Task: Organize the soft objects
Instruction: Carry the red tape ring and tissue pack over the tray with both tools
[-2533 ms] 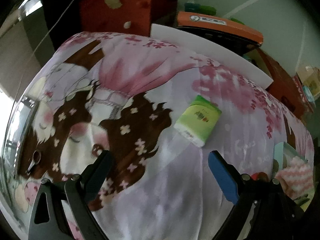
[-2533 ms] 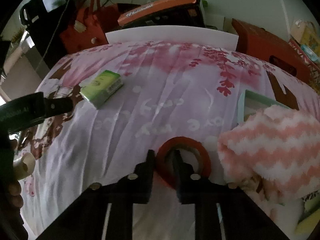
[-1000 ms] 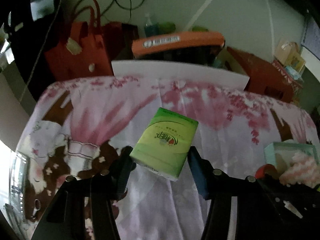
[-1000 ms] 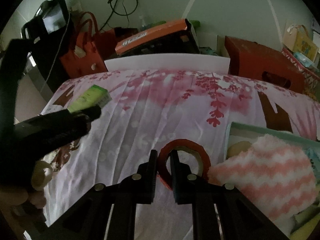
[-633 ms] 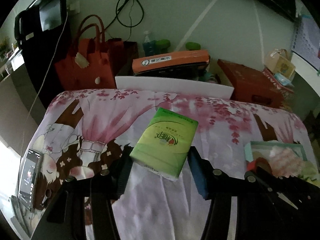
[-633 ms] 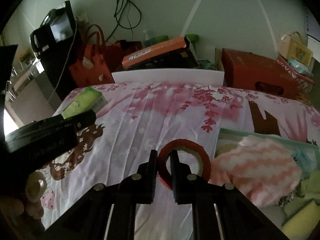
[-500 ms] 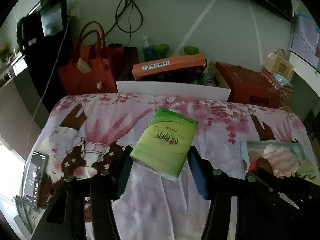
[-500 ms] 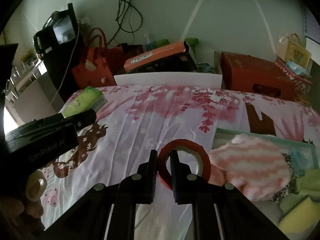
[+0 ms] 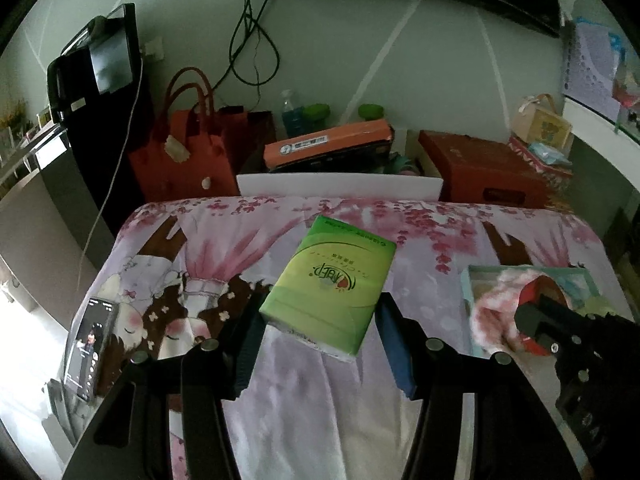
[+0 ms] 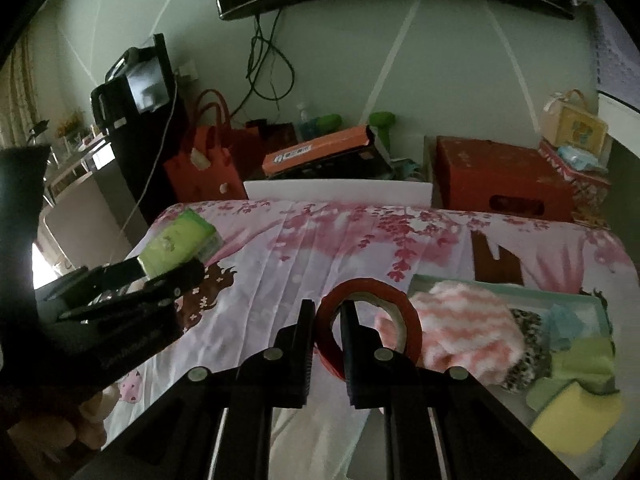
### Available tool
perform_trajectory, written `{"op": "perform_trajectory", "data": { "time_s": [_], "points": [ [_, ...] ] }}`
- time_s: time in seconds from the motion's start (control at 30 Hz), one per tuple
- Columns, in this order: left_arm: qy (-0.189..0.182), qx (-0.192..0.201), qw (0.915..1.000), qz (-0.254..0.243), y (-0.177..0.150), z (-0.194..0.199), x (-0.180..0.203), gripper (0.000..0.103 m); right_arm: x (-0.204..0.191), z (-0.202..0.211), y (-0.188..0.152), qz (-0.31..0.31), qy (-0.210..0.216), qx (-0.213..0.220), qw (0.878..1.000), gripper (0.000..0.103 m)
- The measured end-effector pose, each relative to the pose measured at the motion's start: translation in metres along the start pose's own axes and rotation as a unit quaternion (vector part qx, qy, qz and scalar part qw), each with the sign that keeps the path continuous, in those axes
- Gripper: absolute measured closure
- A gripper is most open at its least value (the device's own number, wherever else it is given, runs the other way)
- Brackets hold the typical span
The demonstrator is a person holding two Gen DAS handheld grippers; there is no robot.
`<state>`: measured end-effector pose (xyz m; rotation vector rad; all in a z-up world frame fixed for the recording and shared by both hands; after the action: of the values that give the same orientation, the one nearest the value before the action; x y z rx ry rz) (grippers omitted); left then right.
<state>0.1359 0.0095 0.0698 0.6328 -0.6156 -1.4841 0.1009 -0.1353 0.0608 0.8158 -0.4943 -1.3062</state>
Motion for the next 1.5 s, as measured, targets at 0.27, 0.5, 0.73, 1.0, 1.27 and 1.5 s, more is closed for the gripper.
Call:
{"op": "perform_trajectory", "data": {
  "time_s": [0.27, 0.5, 0.73, 1.0, 1.27, 1.5],
  "points": [
    [-0.028, 0.000, 0.9992, -0.027, -0.014, 0.017, 0.027, 0.046, 0.029, 0.026, -0.016, -0.037, -0.028, -0.003, 0.999, 0.089],
    [-0.044, 0.005, 0.9979, -0.047, -0.022, 0.031, 0.045, 0.046, 0.064, 0.050, -0.022, -0.080, -0.056, 0.005, 0.995, 0.089],
    [-0.065, 0.007, 0.9958, -0.065, -0.023, 0.037, 0.063, 0.046, 0.092, 0.061, -0.024, -0.100, -0.092, 0.003, 0.991, 0.089],
    [-0.136, -0.050, 0.9809, -0.130, -0.041, 0.019, 0.125, 0.046, 0.124, 0.042, -0.044, -0.126, -0.111, -0.062, 0.984, 0.089],
    [-0.158, -0.111, 0.9653, -0.176, -0.069, -0.008, 0.170, 0.046, 0.145, 0.025, -0.065, -0.152, -0.110, -0.102, 0.977, 0.089],
    [-0.162, -0.141, 0.9595, -0.182, -0.080, -0.021, 0.180, 0.045, 0.145, 0.019, -0.068, -0.153, -0.106, -0.113, 0.976, 0.089]
  ]
}}
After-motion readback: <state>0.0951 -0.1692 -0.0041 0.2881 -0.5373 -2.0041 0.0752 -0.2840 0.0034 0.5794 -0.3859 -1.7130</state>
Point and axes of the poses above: each gripper's, at about its wrist camera, not at the fingertips, and z roughly against the way its jaws point, x to its right, y to its top, the point moved 1 cm from there along -z, roughly the way its jaws point, and after that the axes turned 1 degree about -x, right-handed, at the moved point
